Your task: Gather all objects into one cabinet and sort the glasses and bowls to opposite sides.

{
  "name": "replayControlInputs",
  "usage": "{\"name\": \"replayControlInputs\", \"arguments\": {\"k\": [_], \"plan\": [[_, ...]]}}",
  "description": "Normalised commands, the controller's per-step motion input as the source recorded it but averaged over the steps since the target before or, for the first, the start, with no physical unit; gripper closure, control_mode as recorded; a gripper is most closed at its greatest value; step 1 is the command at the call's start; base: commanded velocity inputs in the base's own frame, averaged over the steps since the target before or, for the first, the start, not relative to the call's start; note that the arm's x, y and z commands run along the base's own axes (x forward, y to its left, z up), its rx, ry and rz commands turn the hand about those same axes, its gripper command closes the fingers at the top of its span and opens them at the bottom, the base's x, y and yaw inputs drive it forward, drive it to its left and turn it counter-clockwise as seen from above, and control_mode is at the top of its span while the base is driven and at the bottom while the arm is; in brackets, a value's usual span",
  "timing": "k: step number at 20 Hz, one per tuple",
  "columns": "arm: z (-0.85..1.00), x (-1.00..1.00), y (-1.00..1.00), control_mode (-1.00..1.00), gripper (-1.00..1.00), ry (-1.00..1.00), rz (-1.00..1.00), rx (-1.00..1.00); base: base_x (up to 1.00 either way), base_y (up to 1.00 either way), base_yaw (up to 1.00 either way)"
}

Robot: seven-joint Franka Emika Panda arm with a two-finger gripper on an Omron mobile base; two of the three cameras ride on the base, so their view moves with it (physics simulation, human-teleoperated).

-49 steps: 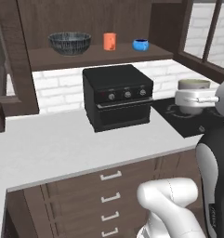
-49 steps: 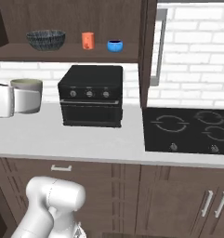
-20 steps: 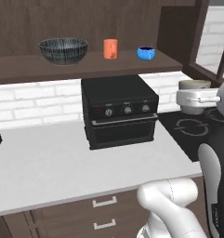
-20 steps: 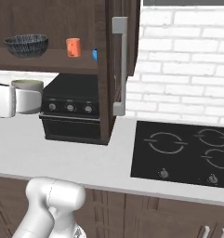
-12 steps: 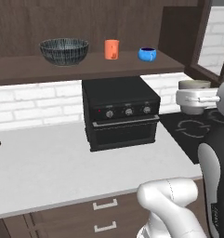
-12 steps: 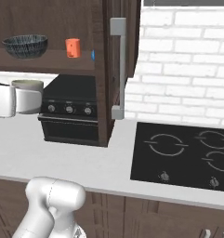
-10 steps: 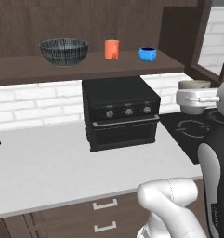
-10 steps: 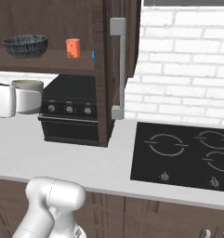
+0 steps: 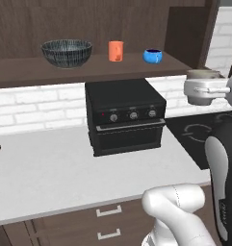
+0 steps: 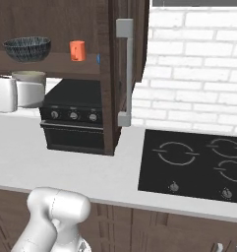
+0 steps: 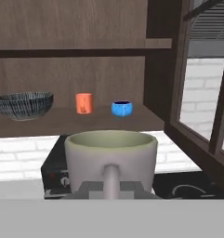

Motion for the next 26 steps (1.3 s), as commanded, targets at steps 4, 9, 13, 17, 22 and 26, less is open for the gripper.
{"name": "replayControlInputs", "arguments": {"k": [4, 9, 13, 17, 22, 26], "plan": [[0.36, 0.52, 0.0, -1.0, 1.0, -0.03, 0.0, 0.02, 0.0, 0.0, 0.0], [-0.01, 0.81, 0.0, -1.0, 1.0, 0.0, 0.0, 0.0, 0.0, 0.0, 0.0], [-0.03, 0.54, 0.0, -1.0, 1.0, -0.04, 0.0, 0.0, 0.0, 0.0, 0.0], [-0.04, 0.1, 0.01, -1.0, 1.0, -0.18, 0.0, 0.0, 0.0, 0.0, 0.0], [-0.12, 0.31, 0.02, -1.0, 1.0, -0.07, 0.0, 0.0, 0.0, 0.0, 0.0], [0.0, 0.56, 0.01, -1.0, 1.0, 0.07, 0.0, 0.0, 0.0, 0.0, 0.0]]}}
